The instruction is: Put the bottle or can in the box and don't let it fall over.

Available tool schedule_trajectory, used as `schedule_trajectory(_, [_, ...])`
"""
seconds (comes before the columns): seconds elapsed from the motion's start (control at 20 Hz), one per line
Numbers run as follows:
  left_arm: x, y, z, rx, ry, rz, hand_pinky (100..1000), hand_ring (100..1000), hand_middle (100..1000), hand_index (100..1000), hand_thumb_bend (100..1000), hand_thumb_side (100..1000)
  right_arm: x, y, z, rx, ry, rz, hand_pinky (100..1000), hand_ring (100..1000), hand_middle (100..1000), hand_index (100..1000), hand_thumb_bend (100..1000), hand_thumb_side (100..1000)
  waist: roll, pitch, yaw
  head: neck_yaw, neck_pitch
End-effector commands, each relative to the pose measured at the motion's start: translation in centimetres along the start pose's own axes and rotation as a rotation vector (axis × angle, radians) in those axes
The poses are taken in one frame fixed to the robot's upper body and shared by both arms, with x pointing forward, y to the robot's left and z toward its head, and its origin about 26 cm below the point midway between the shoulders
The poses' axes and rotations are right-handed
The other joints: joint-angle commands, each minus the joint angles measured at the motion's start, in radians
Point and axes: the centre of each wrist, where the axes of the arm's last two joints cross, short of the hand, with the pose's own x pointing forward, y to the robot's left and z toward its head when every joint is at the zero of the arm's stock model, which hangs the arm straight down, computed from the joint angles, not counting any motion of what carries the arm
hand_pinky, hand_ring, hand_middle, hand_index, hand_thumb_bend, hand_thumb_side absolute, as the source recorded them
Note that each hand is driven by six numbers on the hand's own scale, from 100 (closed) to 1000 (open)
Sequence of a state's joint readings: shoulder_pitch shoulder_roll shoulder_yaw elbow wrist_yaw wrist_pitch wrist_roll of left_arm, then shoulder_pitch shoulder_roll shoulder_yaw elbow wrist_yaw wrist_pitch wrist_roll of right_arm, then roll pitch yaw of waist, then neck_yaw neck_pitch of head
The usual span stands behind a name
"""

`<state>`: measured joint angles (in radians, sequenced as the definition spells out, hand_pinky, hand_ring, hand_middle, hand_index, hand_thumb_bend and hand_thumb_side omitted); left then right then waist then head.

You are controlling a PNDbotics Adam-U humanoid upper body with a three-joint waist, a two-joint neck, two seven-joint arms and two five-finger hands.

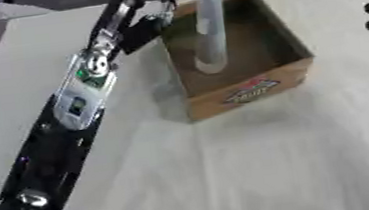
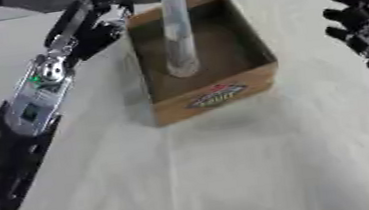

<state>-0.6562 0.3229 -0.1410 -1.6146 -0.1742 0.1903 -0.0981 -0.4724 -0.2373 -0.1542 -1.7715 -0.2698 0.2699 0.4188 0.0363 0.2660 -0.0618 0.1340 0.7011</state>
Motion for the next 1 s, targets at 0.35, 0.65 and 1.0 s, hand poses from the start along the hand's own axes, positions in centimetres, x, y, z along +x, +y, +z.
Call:
schedule_trajectory(0.35, [2.3, 4.0, 8.1, 0.124, -0.127, 0.161, 1000, 1000, 1000, 942, 100, 672, 1.2, -1.3, 0.9, -0.042, -0.005, 0.052, 1000, 1000, 1000, 934, 291, 347, 0.005, -0.038, 0.031, -0.045, 0.012])
schedule_trajectory(0.65, [0.2, 4.9, 10.7, 0.208, -0.118, 0.205, 1000, 1000, 1000, 928, 100, 672, 1.0, -1.7, 1.2, -0.057, 0.003, 0.062, 1000, 1000, 1000, 934, 288, 350, 0.004, -0.045, 0.047, -0.051, 0.014])
schedule_trajectory(1.0, [-1.7, 5.2, 13.0, 0.411, -0.101, 0.328, 1000, 1000, 1000, 947, 100, 672, 1.0, -1.8, 1.3, -0.068, 0.004, 0.066, 1000, 1000, 1000, 934, 295, 346, 0.001, -0.043, 0.056, -0.057, 0.015])
